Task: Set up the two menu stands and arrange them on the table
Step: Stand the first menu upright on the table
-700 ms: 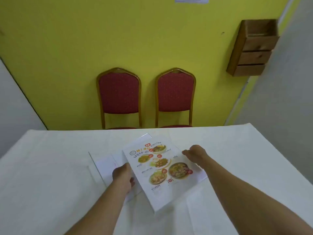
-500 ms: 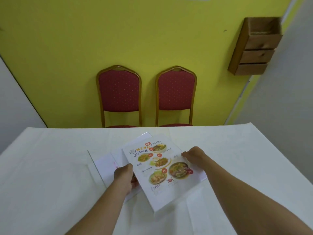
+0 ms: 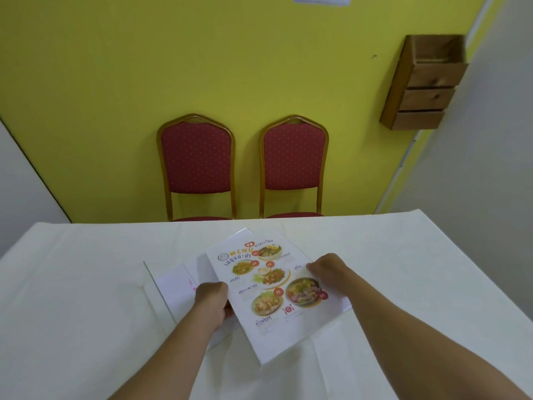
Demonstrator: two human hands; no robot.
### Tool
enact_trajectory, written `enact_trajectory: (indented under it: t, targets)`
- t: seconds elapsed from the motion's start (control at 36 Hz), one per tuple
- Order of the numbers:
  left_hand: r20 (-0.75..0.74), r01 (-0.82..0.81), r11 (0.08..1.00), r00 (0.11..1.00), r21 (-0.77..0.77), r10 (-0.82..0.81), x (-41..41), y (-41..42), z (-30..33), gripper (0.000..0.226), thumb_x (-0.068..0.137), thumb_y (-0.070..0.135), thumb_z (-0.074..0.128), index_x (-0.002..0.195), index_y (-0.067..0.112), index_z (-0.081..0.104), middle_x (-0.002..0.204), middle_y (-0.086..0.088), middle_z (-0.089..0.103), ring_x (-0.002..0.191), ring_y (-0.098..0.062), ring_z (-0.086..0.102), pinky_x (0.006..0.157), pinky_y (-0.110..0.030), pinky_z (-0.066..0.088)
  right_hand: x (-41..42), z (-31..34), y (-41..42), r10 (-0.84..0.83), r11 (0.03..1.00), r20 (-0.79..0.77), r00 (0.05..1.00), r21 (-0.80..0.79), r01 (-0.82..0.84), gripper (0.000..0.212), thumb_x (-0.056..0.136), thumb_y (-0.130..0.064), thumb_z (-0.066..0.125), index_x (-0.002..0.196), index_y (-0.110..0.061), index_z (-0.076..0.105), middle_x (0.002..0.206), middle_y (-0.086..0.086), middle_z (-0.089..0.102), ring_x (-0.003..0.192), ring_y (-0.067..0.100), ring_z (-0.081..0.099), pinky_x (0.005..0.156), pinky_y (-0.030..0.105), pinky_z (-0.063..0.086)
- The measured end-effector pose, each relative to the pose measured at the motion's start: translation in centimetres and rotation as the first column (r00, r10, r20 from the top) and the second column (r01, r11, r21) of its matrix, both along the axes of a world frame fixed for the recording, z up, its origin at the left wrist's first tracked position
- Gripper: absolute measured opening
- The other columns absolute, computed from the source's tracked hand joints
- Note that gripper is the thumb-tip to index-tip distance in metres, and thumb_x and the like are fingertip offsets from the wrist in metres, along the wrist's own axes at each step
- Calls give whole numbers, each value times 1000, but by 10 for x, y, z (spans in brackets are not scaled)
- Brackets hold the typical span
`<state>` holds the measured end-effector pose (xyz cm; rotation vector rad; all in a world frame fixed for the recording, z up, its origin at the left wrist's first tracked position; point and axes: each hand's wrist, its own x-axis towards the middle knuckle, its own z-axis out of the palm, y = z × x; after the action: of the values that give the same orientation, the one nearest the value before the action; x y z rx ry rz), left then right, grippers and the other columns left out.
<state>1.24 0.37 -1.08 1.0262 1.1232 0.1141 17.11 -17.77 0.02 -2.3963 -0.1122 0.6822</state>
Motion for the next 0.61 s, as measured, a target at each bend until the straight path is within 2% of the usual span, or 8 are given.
enact_trajectory:
  t: [0.06,0.11,0.17,0.22,0.33,0.44,0.53,0.61]
  targets:
    - [21,28,999,999,30,-29,1,-1,7,34,86,-8,33,91,2,65,89,-18,72,78,-34,69,72,-49,58,-1,3,-3,-27,1000,10,1000,10,26,31,89,-28,55,96,2,63,93,13,63,86,26,58,73,31,43]
    - [37,61,995,997,78,-64,2,-3,16,36,85,-7,34,99,-2,67,94,-20,73,82,-36,71,69,-48,60,-2,9,-9,0,1000,23,1000,17,-1,26,89,-29,55,91,-5,63,92,11,63,84,24,57,75,32,45]
    - [45,99,987,993,124,-105,3,-7,27,33,86,-6,35,96,-5,66,94,-20,73,83,-36,70,52,-38,61,-6,17,-18,12,999,39,999,41,-14,19,89,-30,53,87,-12,61,88,9,60,81,22,54,73,30,45]
    - [77,132,975,986,177,-148,4,-12,39,28,87,-5,37,86,-1,65,91,-19,72,75,-32,69,43,-29,57,-10,24,-28,8,998,65,998,56,-11,19,91,-30,52,86,-14,60,87,8,59,79,21,53,69,28,43]
    - [107,194,931,966,308,-237,5,-24,57,27,87,-4,40,69,6,57,76,-12,69,61,-25,65,49,-29,55,-19,38,-52,-55,991,98,994,125,42,18,91,-28,53,78,-15,57,81,6,57,73,23,52,55,23,40]
    - [115,257,857,933,446,-340,3,-37,72,22,87,-1,41,71,3,55,72,-10,68,58,-24,64,53,-33,57,-28,47,-78,-170,948,52,984,280,149,30,90,-19,54,62,-15,45,60,2,42,50,17,37,42,19,27]
    - [103,274,802,918,531,-382,-1,-47,82,19,87,2,43,74,4,56,73,-12,67,56,-24,60,52,-30,53,-34,51,-95,-186,924,36,982,347,162,19,87,-16,53,69,-14,47,65,6,44,57,20,40,49,21,31]
    - [87,264,751,916,605,-392,-5,-57,89,17,86,3,45,84,-5,60,84,-19,69,60,-27,59,49,-29,51,-41,55,-107,-188,892,4,982,418,169,9,88,-15,54,80,-11,55,77,10,54,71,24,49,62,32,41]
